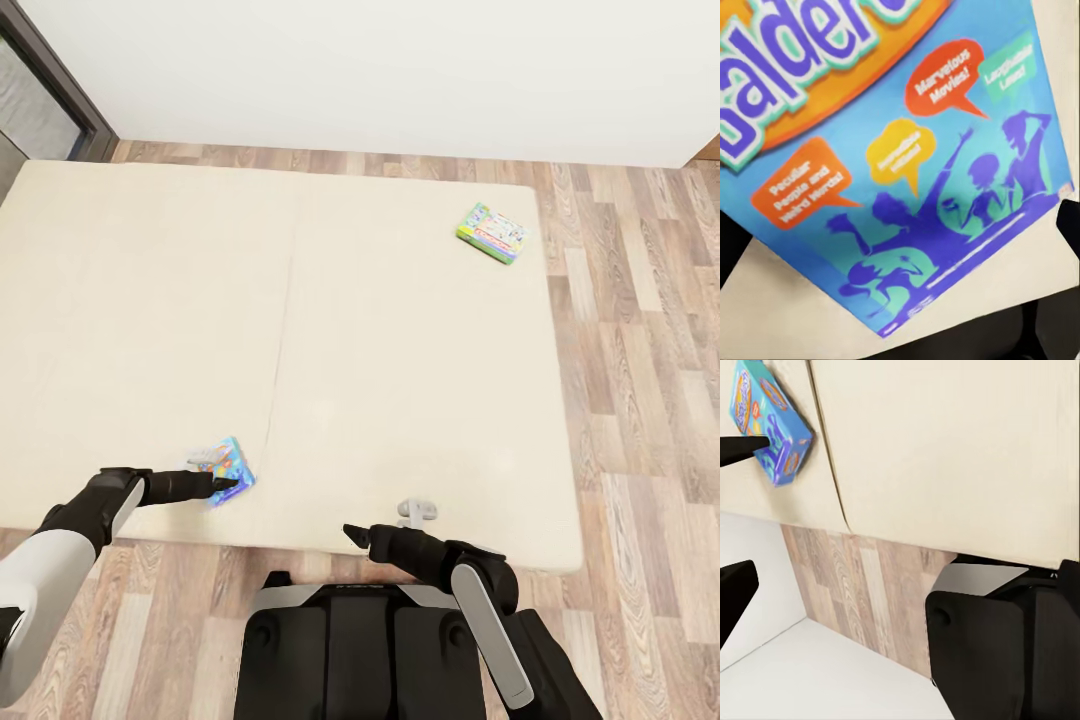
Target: Put all the toys in the child's room - the three board games (two on the bed and one on the table), the two jigsaw puzzles on the table, and the tennis ball on the table - inside the toy box on the table in the child's room.
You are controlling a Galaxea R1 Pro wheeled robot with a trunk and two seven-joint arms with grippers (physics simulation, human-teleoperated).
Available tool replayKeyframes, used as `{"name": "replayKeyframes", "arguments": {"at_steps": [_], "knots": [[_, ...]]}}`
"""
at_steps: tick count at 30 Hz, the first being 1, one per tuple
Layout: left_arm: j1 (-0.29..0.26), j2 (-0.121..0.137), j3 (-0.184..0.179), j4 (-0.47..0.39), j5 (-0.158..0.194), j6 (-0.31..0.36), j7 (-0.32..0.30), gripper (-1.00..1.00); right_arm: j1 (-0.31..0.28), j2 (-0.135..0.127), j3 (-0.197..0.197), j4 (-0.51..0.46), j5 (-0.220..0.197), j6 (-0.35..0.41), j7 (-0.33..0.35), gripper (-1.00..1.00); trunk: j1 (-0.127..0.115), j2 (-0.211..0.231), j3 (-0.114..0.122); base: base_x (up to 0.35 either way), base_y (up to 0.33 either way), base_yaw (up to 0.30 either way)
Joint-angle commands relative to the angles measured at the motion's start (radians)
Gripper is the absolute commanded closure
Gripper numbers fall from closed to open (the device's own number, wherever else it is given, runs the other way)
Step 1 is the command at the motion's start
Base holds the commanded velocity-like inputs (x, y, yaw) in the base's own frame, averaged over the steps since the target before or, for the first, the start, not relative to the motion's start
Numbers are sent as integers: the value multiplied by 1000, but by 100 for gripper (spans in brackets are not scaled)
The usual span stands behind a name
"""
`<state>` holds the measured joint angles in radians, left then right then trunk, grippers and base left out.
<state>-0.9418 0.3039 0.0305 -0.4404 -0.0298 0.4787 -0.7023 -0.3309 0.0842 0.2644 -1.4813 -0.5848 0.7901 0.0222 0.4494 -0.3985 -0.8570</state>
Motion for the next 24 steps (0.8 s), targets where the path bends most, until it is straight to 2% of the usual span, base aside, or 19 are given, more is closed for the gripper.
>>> {"name": "replayKeyframes", "arguments": {"at_steps": [1, 7, 24], "knots": [[0, 0, 3, -1, -2, 7, -5, -100, 0, 0, -1, -1, 2, 4, 2, -100, 1, -2, -1, 0, -257, 0], [0, 0, 3, -1, -3, 6, -5, -100, 0, 0, -1, -1, 2, 4, 2, -100, 1, -2, -1, 0, -125, 0], [0, 5, 6, -1, -7, 6, -5, -100, 0, 0, -1, -1, 2, 4, 2, -100, 1, -2, -1, 0, -9, 0]]}}
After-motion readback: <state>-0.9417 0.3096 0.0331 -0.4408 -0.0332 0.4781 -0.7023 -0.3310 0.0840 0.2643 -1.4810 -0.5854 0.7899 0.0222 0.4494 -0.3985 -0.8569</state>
